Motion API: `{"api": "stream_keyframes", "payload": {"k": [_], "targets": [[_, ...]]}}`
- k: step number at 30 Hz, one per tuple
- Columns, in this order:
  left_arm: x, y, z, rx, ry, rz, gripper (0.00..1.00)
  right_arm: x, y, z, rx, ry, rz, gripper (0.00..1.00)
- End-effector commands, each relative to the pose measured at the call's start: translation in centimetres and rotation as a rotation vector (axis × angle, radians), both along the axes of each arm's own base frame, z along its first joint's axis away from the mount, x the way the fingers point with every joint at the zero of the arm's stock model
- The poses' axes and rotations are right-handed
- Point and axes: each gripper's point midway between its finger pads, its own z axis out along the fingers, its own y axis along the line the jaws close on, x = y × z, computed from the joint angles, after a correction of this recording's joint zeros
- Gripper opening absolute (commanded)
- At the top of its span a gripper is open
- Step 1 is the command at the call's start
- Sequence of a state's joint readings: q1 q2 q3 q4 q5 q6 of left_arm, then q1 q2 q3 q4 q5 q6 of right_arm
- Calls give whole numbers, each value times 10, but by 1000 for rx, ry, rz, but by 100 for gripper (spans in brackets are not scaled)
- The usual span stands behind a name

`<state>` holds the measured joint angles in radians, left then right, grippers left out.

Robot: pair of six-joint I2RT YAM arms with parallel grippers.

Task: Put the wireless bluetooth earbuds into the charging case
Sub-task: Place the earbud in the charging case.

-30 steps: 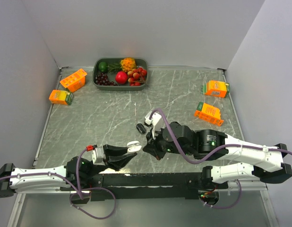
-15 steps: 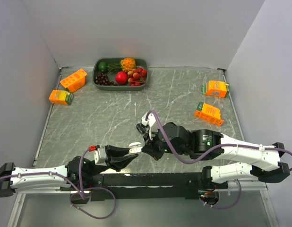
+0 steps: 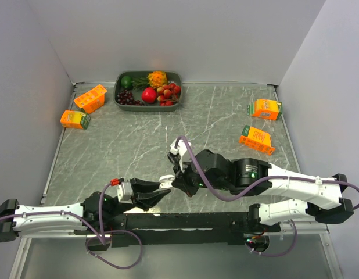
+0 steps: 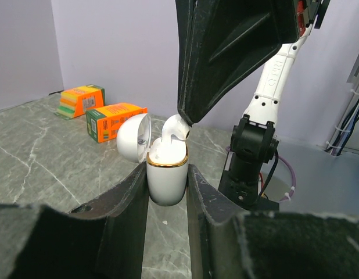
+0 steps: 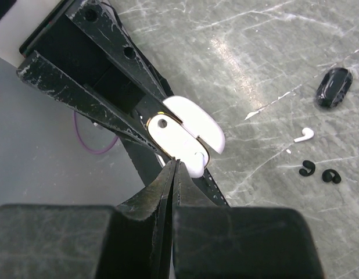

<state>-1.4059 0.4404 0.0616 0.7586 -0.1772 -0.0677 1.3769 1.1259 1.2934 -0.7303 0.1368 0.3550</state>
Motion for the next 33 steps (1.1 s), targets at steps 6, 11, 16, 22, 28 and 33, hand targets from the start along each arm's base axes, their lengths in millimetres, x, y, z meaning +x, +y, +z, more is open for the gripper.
{"api": "stream_keyframes", "payload": {"k": [6,11,16,22,28,33], "targets": [[-10,5,42,-121,-37,-44,1,9,12,23,37,-53,3,0],[-8,3,41,-112,-35,-38,1,12,9,37,72,-75,-5,0],[-3,8,39,-112,-28,-6,1,9,-7,63,145,-104,5,0],[-1,15,43,-130,-32,9,1,0,-20,31,78,-54,22,0],[-1,14,46,-128,-34,8,1,-7,-16,19,71,-16,43,0],[-3,10,47,-123,-43,-5,1,-7,-6,20,69,-18,61,0]]}}
